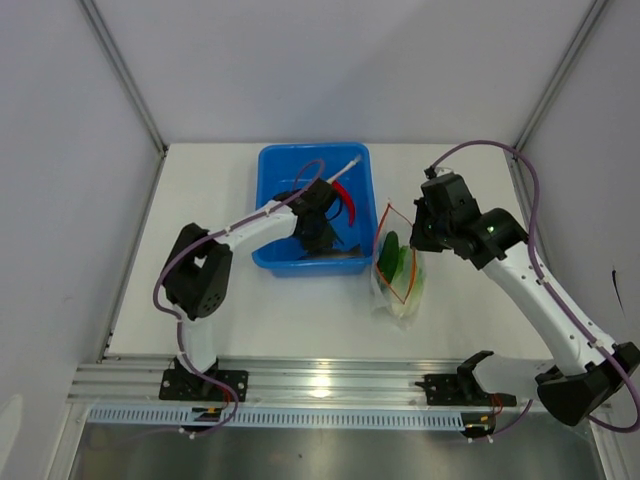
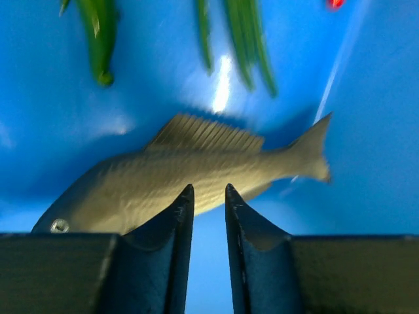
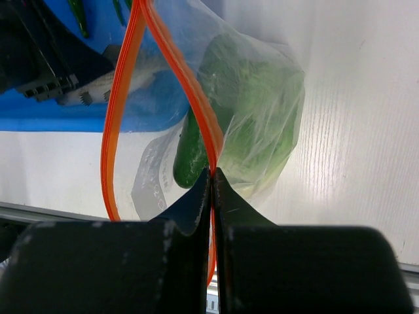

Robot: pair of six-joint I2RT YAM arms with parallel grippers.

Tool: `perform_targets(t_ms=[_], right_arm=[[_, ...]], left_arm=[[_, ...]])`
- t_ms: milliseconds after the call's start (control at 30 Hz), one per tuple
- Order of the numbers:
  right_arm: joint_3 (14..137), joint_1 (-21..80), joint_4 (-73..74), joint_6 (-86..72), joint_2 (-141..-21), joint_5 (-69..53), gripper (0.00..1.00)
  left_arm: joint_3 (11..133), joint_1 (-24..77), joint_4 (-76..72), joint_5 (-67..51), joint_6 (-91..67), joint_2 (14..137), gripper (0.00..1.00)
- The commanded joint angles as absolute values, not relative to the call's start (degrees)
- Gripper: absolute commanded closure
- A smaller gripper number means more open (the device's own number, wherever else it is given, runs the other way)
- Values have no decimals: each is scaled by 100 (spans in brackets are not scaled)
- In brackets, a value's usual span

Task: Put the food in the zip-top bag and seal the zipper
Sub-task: Move the bin to the center of the board.

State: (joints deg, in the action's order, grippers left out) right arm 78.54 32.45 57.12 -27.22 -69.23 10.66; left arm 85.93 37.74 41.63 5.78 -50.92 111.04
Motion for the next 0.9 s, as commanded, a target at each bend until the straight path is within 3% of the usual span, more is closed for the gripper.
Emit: perform_targets(t_ms=[0, 333, 633, 867], right_arm=[[7822, 3226, 5660, -2742, -6785, 1099, 100], [7752, 3217, 5625, -2733, -6767, 1090, 100], [7673, 3173, 5572, -2689, -6785, 1055, 100], [7725, 3085, 5546, -2593, -6847, 967, 100]], left_arm=[[7782, 3884, 3675, 493, -5001, 10583, 76], [7084, 4130, 3595, 396, -5027, 9914, 99], [6223, 4148, 3594, 439, -5089, 9256, 99], [6845, 4148, 3464, 702, -4537, 9027, 99]])
